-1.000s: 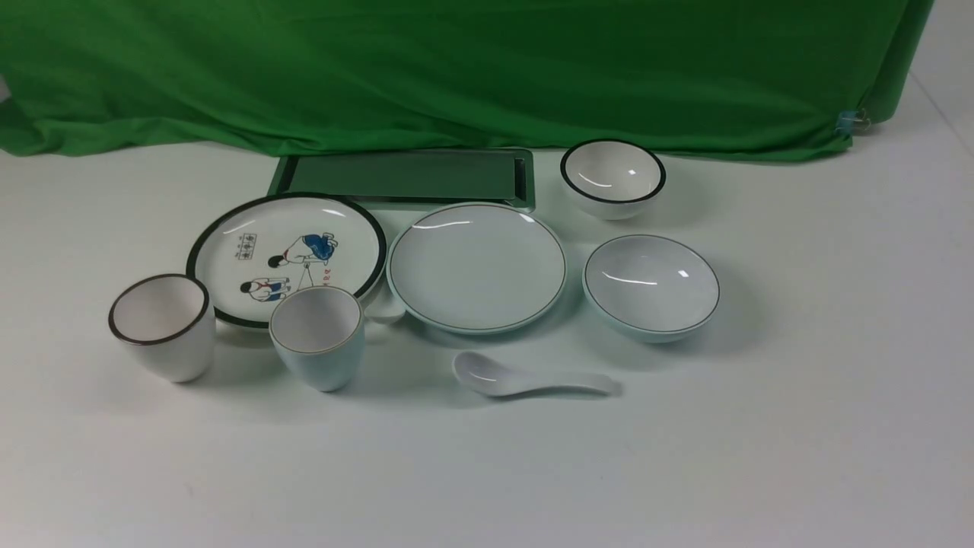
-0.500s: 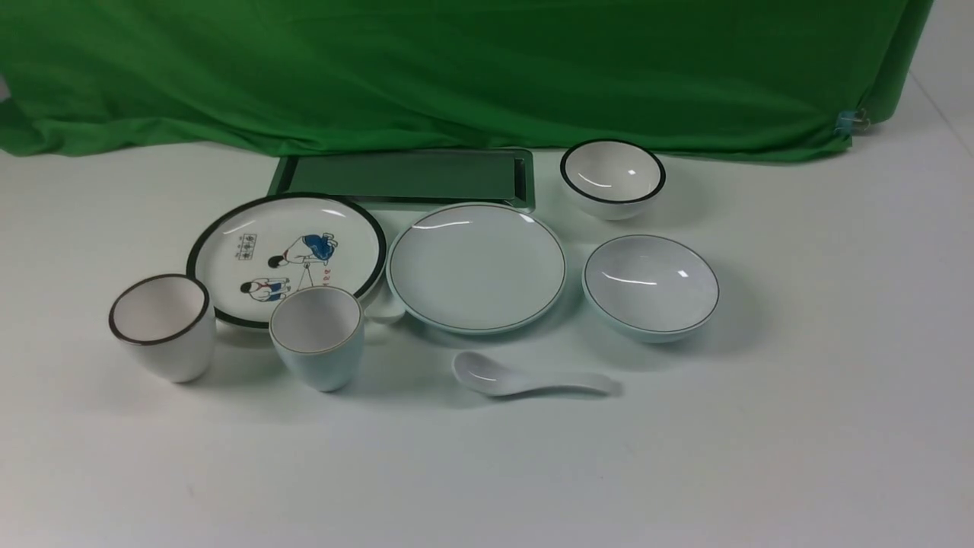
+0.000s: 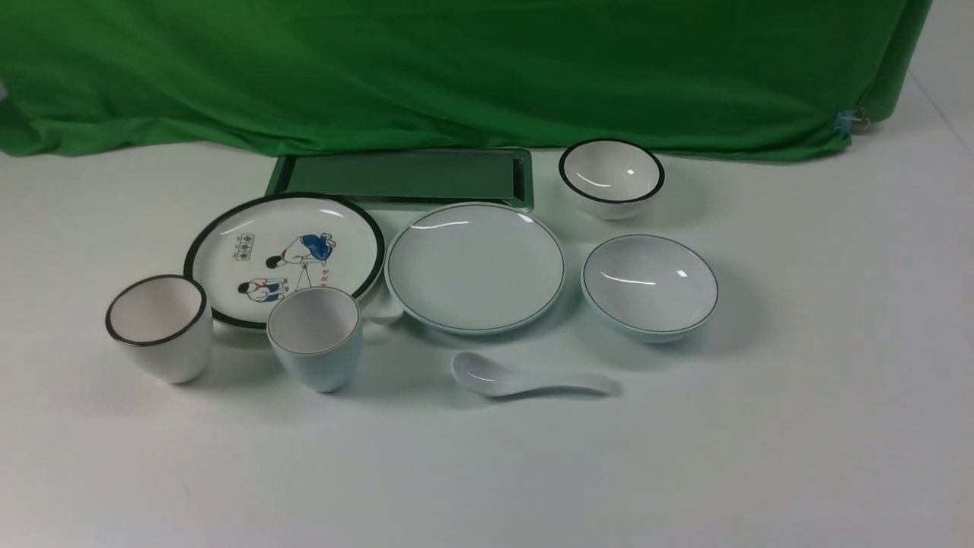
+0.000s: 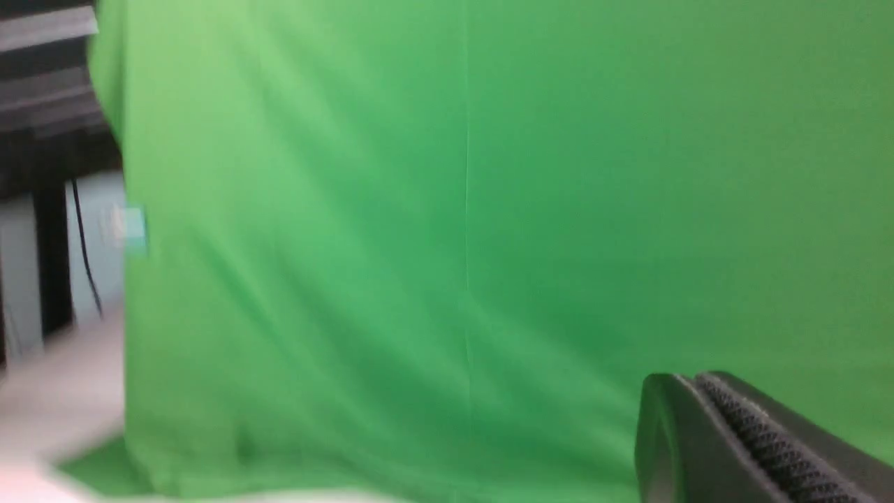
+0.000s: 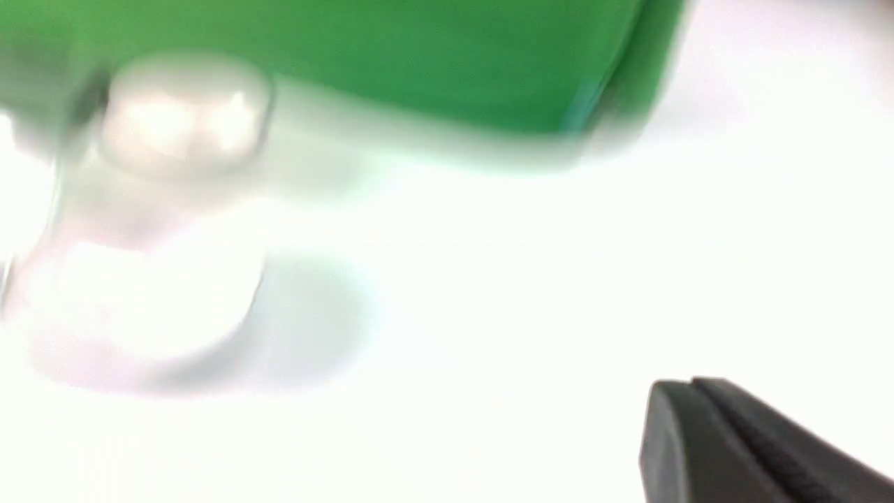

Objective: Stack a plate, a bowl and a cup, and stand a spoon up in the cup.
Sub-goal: Use the right arm to grab a blue rice bowl

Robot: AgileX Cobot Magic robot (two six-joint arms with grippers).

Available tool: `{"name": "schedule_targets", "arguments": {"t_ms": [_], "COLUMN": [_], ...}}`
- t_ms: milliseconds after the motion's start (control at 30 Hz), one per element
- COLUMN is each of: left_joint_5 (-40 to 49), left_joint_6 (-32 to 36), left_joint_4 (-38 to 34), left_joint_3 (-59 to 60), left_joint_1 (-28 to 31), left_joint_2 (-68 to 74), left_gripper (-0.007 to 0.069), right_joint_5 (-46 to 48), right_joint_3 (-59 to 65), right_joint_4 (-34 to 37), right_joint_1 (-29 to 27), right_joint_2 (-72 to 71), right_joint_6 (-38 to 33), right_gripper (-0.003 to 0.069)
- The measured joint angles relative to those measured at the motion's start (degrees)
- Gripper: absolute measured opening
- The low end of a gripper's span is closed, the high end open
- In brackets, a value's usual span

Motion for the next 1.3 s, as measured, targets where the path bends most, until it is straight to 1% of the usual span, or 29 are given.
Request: {"name": "schedule_targets", "arguments": {"t_ms": [67, 133, 167, 233, 267, 300, 333, 367, 400, 433, 467, 533, 600, 700, 733, 767, 933, 1033, 1100, 1133, 1200, 1300], "left_joint_5": [4.72, 13.59, 16.84, 28.44, 30.64, 37.59, 41.50, 44.05, 45.56, 48.83, 50.26, 52.39, 54.03, 54.38, 54.38, 54.53, 54.98, 55.02, 55.02, 55.02, 54.95, 53.67], "left_joint_6": [-3.31, -5.31, -5.32, -3.31, -2.54, 0.58, 2.76, 4.37, 5.50, 8.33, 9.85, 12.81, 15.88, 17.74, 18.22, 18.78, 19.07, 19.30, 19.30, 19.30, 19.34, 19.34], "left_joint_4": [0.71, 1.48, 1.48, 1.16, 0.92, -0.29, -1.43, -2.77, -3.63, -6.40, -8.01, -11.54, -14.10, -15.43, -15.76, -16.00, -16.58, -16.72, -16.72, -16.72, -16.74, -17.12], "left_joint_3": [-1.84, -5.78, -7.79, -12.59, -13.66, -17.10, -19.24, -20.71, -21.68, -24.12, -25.31, -27.35, -29.40, -31.06, -31.52, -32.13, -32.25, -32.25, -32.25, -32.25, -32.25, -32.25], "left_joint_1": [-0.31, -1.77, -2.68, -5.01, -5.55, -7.62, -8.73, -9.50, -9.99, -11.00, -11.42, -12.01, -12.29, -12.53, -12.53, -12.53, -12.53, -12.53, -12.53, -12.53, -12.53, -12.53], "left_joint_2": [3.52, 7.62, 9.34, 13.40, 14.30, 17.89, 20.10, 21.87, 23.17, 26.44, 28.33, 31.75, 34.72, 37.05, 37.99, 39.15, 40.69, 40.76, 40.76, 40.76, 40.76, 40.88], "left_gripper": [-0.0029, -0.0029, -0.0029, -0.0029, -0.0029, -0.0029, -0.0029, -0.0029, -0.0029, -0.0029, -0.0029, -0.0027, -0.0018, -0.0006, 0.0002, 0.0017, 0.0059, 0.0085, 0.0092, 0.0100, 0.0106, 0.0111], "right_joint_5": [8.15, 14.41, 15.35, 18.96, 19.69, 20.51, 20.68, 20.85, 20.86, 20.86, 20.81, 20.81, 20.81, 20.85, 20.92, 20.99, 20.99, 21.24, 22.03, 24.54, 27.47, 31.32], "right_joint_3": [-2.57, -6.25, -7.15, -12.18, -13.83, -17.87, -20.19, -23.22, -24.41, -30.33, -33.19, -38.11, -42.56, -47.26, -48.39, -49.96, -50.95, -51.35, -52.25, -54.61, -57.46, -62.05], "right_joint_4": [2.37, 5.61, 6.54, 8.95, 9.25, 9.99, 10.23, 10.32, 10.37, 10.56, 10.64, 10.81, 10.81, 10.81, 10.81, 10.81, 9.63, 8.54, 8.47, 8.42, 9.24, 12.06], "right_joint_1": [2.67, 5.04, 5.62, 7.13, 7.43, 8.44, 8.90, 9.47, 9.69, 10.47, 10.82, 11.14, 11.34, 11.34, 11.34, 11.34, 11.34, 11.34, 11.34, 11.38, 11.52, 12.30], "right_joint_2": [6.95, 14.71, 17.00, 24.14, 25.51, 30.16, 32.67, 36.28, 37.42, 42.26, 44.77, 49.06, 53.52, 57.87, 59.22, 61.78, 65.17, 65.55, 65.55, 65.44, 65.44, 65.44], "right_joint_6": [-1.12, -2.92, -3.46, -4.31, -4.31, -4.69, -4.89, -4.95, -5.01, -5.08, -4.89, -3.61, -1.74, -0.13, 0.12, 0.59, 0.64, 0.64, 0.59, 0.59, 0.15, -2.75], "right_gripper": [0.0013, 0.0018, 0.0022, 0.0058, 0.0070, 0.0120, 0.0167, 0.0219, 0.0241, 0.0337, 0.0380, 0.0427, 0.0442, 0.0430, 0.0416, 0.0365, 0.0190, 0.0107, 0.0085, 0.0073, 0.0073, 0.0073]}}
